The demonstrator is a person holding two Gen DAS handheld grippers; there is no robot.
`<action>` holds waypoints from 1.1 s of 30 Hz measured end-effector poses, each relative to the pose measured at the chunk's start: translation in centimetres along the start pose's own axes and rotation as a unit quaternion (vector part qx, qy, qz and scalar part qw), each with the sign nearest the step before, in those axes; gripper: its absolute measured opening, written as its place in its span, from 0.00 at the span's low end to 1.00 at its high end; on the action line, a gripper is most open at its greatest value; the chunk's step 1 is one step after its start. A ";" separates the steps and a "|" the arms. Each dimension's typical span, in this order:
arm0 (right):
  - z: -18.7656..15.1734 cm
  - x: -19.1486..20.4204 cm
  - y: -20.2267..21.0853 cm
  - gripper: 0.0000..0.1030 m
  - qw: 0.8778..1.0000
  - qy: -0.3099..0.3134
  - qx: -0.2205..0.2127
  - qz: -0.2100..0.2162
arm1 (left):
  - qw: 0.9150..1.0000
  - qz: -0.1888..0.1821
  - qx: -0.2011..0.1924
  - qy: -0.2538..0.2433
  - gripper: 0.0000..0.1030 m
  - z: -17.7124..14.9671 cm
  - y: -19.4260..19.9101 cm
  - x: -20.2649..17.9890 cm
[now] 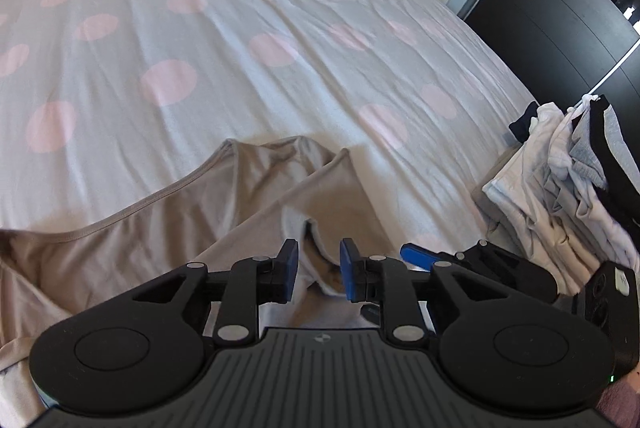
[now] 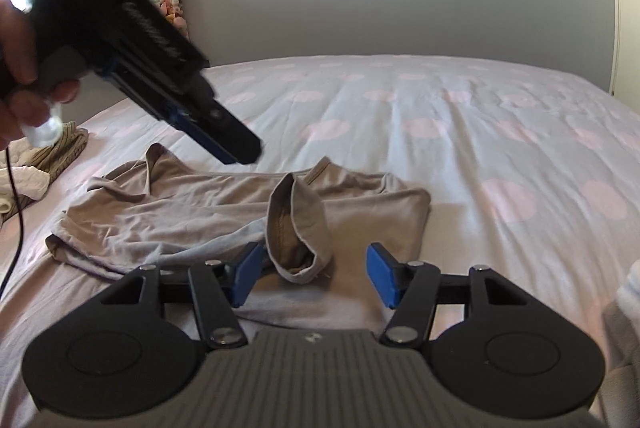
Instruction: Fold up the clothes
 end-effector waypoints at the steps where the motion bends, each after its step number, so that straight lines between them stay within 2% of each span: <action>1: -0.1 0.1 -0.2 0.60 1.000 -0.001 0.001 0.001 | 1.000 0.007 -0.003 0.003 0.22 -0.6 0.6 0.6; 5: -0.3 1.0 -1.0 0.61 1.000 0.012 0.001 0.001 | 0.998 0.044 -0.013 0.033 0.29 -4.0 3.2 3.5; 10: -1.1 1.5 -3.0 0.57 0.999 0.029 0.021 -0.014 | 0.993 0.089 -0.025 0.070 0.30 -8.3 6.6 7.1; 12: -1.4 1.3 -3.3 0.36 0.999 0.021 0.027 -0.012 | 0.990 0.113 -0.033 0.081 0.30 -10.1 7.9 8.4; 13: -1.4 1.1 -3.3 0.31 0.999 0.015 0.030 -0.009 | 0.988 0.125 -0.038 0.086 0.30 -11.1 8.6 9.0; 14: -1.3 0.9 -3.2 0.18 1.000 0.005 0.029 -0.008 | 0.985 0.138 -0.043 0.090 0.30 -12.0 9.2 9.6; 17: -0.4 -0.4 -2.3 0.07 0.999 -0.044 0.017 -0.002 | 0.979 0.175 -0.043 0.098 0.31 -15.0 10.5 11.1; 21: 0.8 -2.1 -1.1 0.06 0.995 -0.095 -0.006 -0.004 | 0.972 0.214 -0.025 0.091 0.31 -17.9 10.7 12.7; 24: 1.2 -3.2 -0.4 0.06 0.993 -0.117 -0.017 -0.013 | 0.966 0.244 -0.025 0.084 0.31 -18.5 10.5 13.9; 29: 1.3 -4.4 0.0 0.06 0.990 -0.133 -0.022 -0.032 | 0.962 0.254 -0.037 0.090 0.31 -18.3 9.7 15.2; 33: 0.9 -4.8 -0.5 0.06 0.989 -0.143 -0.004 -0.031 | 0.962 0.259 -0.035 0.080 0.31 -17.6 8.3 15.6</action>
Point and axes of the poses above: each gripper's, at about its wrist camera, not at the fingertips, and y roughly against the way its jaws point, x to its left, z to its top, the point moved 8 cm from there along -y, roughly the way its jaws point, and after that the axes turned 2 degrees about -z, right-handed, at the moved point
